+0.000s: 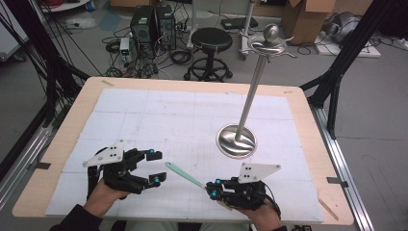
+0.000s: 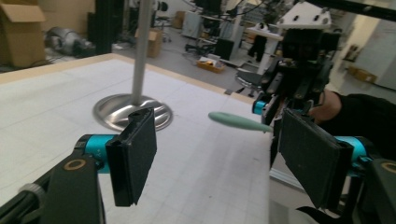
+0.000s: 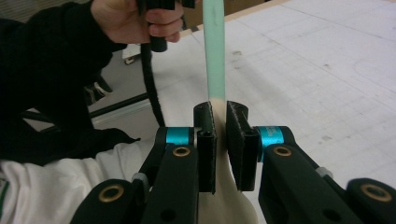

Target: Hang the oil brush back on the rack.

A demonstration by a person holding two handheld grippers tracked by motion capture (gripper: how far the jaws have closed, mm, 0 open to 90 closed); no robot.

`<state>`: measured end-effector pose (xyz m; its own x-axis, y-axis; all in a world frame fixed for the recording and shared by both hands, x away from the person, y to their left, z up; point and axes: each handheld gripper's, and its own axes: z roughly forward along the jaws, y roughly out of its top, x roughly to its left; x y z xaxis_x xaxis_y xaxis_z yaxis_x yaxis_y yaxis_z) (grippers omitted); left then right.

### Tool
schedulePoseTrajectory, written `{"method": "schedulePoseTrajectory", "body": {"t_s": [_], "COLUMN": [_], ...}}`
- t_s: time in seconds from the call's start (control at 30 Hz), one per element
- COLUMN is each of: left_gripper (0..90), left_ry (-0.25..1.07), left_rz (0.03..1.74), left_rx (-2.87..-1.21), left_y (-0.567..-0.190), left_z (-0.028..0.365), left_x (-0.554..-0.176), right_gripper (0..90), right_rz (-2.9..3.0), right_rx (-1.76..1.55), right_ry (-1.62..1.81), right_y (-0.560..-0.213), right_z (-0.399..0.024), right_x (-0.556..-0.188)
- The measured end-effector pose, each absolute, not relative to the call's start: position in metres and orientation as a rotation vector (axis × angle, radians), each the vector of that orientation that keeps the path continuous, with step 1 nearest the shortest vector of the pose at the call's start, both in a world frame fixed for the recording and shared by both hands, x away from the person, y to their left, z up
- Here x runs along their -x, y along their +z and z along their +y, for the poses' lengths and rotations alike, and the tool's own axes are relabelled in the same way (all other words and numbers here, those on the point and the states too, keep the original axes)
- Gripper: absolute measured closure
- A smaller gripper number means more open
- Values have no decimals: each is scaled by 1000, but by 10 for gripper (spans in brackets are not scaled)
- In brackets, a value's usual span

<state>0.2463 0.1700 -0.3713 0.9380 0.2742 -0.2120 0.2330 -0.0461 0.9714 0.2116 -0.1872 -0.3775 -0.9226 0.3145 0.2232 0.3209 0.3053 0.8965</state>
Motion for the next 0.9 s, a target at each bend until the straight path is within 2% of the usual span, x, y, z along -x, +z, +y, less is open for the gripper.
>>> {"method": "schedulePoseTrajectory", "body": {"t_s": [0.1,0.33,0.43,0.57,0.9], "left_gripper": [327,461,566,652,736], "left_ry": [9,-63,-75,-93,-121], "left_rz": [374,283,244,213,122], "left_rx": [-1633,-1620,-1601,-1581,-1630], "left_y": [-371,-371,-370,-369,-357], "left_z": [167,159,157,155,148], "left_x": [-245,-243,-241,-240,-232], "right_gripper": [821,820,820,820,817], "right_rz": [-2517,-2475,-2443,-2408,-2412], "right_rx": [588,524,507,482,362], "right_ry": [-1743,-1754,-1775,-1787,-1792], "right_y": [-377,-377,-377,-377,-384], "right_z": [-186,-183,-182,-183,-185], "right_x": [-210,-209,-209,-209,-209]}}
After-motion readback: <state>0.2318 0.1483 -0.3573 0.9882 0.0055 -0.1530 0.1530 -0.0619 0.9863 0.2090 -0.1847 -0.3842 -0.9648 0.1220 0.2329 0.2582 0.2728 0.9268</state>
